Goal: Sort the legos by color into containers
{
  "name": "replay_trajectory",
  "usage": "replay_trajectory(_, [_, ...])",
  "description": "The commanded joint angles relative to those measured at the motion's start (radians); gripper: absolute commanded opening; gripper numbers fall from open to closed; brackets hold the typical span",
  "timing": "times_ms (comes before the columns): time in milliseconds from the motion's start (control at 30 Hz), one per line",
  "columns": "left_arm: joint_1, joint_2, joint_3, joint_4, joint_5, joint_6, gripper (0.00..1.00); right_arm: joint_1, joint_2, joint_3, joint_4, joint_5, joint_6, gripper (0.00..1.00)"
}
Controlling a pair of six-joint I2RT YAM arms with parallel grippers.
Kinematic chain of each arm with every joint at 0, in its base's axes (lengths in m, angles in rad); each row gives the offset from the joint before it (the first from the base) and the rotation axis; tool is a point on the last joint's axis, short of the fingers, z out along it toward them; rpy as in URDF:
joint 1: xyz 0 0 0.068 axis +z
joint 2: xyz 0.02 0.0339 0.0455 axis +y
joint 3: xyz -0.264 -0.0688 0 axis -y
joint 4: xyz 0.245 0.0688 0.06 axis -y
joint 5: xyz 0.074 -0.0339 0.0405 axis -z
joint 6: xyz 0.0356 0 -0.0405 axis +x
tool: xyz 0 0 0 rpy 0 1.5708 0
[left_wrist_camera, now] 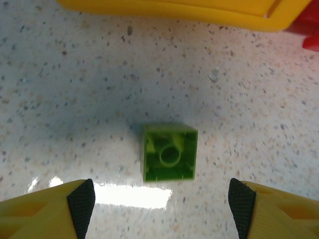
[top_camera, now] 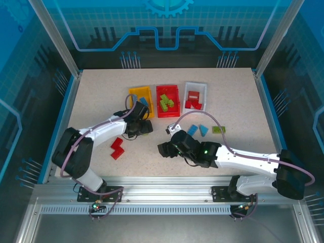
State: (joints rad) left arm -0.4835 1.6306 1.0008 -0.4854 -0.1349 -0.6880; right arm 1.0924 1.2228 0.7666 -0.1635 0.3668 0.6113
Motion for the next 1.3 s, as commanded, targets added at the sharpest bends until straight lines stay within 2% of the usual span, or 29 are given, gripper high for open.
replay_trajectory(0, [-0.001,0.067,0.044,-0.001,-0.028,0.052,0.75,0.006,-0.036,-0.009,-0.02,0.033,0.028,0.71])
replay_trajectory(167, [-0.006,0.147,0.084,0.022,-0.011,0.074,0.65,0.006,-0.062,-0.008,-0.047,0.041,0.031,0.71])
replay_trajectory(367, [-0.043,0.141,0.085,0.013,-0.04,0.072,0.36,0.004,-0.088,-0.016,-0.076,0.059,0.045,0.71])
replay_trajectory(433, [-0.074,0.105,0.101,-0.002,-0.063,0.074,0.31,0.003,-0.106,-0.02,-0.087,0.072,0.047,0.7])
replay_trajectory(567, [-0.136,0.067,0.212,-0.048,-0.074,0.089,0.31,-0.029,-0.177,-0.032,-0.137,0.125,0.076,0.7])
replay_trajectory(667, [-0.151,0.097,0.317,-0.07,-0.066,0.102,0.31,-0.106,-0.262,-0.076,-0.146,0.124,0.126,0.7])
replay_trajectory(800, [-0.149,0.203,0.477,-0.094,-0.068,0.143,0.31,-0.257,-0.368,-0.139,-0.12,0.011,0.158,0.71])
replay_trajectory(900, [-0.138,0.3,0.596,-0.098,-0.067,0.165,0.32,-0.323,-0.417,-0.144,-0.139,-0.032,0.152,0.71])
replay_trajectory(1167, [-0.078,0.546,0.874,-0.14,-0.015,0.179,0.33,-0.365,-0.447,-0.138,-0.18,-0.065,0.132,0.71])
replay_trajectory(1233, [-0.075,0.577,0.907,-0.156,0.0,0.18,0.38,-0.367,-0.445,-0.145,-0.177,-0.07,0.138,0.71])
replay_trajectory(1267, [-0.076,0.584,0.916,-0.159,0.005,0.18,0.44,-0.368,-0.442,-0.148,-0.172,-0.075,0.139,0.72])
